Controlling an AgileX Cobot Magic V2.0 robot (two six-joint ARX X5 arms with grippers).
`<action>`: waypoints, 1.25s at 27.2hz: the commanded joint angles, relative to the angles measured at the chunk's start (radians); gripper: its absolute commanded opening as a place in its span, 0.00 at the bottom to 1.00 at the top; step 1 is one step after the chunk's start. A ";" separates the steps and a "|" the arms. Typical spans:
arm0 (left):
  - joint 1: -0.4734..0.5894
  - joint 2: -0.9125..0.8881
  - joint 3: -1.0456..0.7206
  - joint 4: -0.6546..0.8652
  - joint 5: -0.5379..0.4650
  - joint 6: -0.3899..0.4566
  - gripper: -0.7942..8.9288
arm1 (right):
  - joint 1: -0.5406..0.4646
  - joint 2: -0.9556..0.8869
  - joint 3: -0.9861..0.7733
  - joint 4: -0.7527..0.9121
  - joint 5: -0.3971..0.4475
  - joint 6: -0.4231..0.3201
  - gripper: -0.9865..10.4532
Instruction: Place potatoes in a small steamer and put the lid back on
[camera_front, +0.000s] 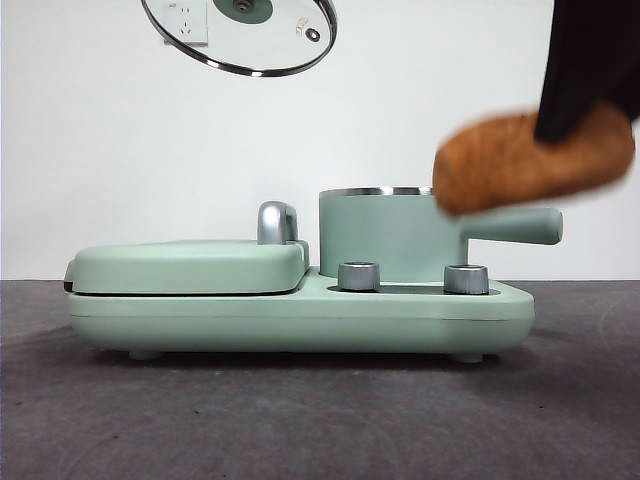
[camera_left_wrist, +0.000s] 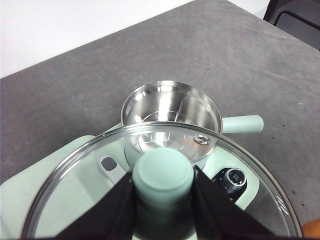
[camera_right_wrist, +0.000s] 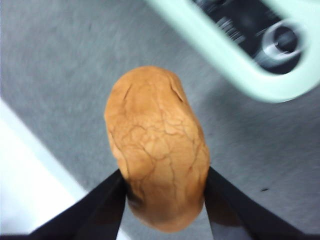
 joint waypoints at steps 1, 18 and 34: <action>-0.004 -0.001 0.029 0.024 0.005 0.003 0.09 | -0.027 0.035 0.125 -0.010 0.006 0.009 0.23; -0.004 -0.001 0.029 0.019 0.005 0.001 0.09 | -0.220 0.510 0.554 0.192 0.021 -0.098 0.23; -0.006 -0.001 0.029 0.020 0.005 -0.004 0.09 | -0.270 0.833 0.638 0.311 0.017 -0.153 0.23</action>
